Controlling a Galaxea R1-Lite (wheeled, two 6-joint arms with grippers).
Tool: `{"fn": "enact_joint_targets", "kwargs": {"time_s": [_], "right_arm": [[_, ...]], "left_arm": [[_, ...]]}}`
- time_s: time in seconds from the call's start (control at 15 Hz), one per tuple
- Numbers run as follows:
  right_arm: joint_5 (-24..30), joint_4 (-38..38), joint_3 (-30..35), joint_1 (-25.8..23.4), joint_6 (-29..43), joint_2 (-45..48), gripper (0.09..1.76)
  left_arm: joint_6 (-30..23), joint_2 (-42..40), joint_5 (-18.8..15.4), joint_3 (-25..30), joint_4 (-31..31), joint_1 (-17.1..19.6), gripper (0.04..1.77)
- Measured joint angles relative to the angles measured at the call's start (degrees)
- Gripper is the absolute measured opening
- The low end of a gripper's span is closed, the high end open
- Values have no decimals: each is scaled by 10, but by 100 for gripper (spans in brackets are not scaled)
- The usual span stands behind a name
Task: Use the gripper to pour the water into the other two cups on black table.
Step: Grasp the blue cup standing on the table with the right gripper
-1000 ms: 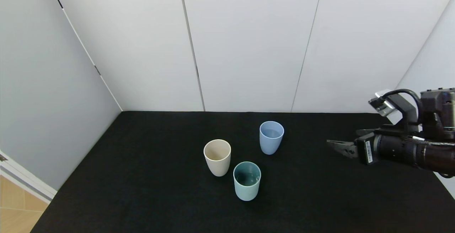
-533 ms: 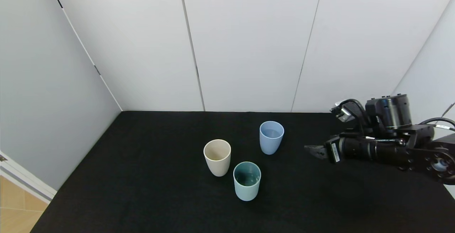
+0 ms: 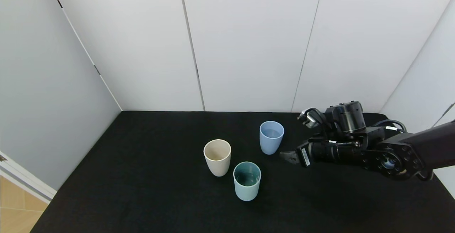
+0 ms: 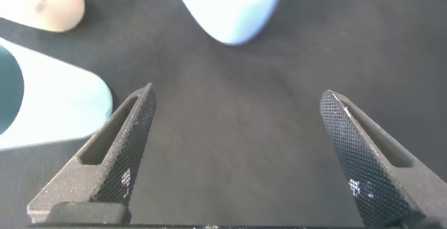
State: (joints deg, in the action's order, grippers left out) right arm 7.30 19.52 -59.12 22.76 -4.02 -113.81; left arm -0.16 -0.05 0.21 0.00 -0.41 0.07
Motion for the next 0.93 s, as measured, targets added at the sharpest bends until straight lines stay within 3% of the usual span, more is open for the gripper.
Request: {"fn": "enact_joint_targets", "kwargs": {"time_s": [0.93], "right_arm": [[0,8,-155,10,8,-133,171]], "left_arm": [[0,0,0,0,0,0,172]]}}
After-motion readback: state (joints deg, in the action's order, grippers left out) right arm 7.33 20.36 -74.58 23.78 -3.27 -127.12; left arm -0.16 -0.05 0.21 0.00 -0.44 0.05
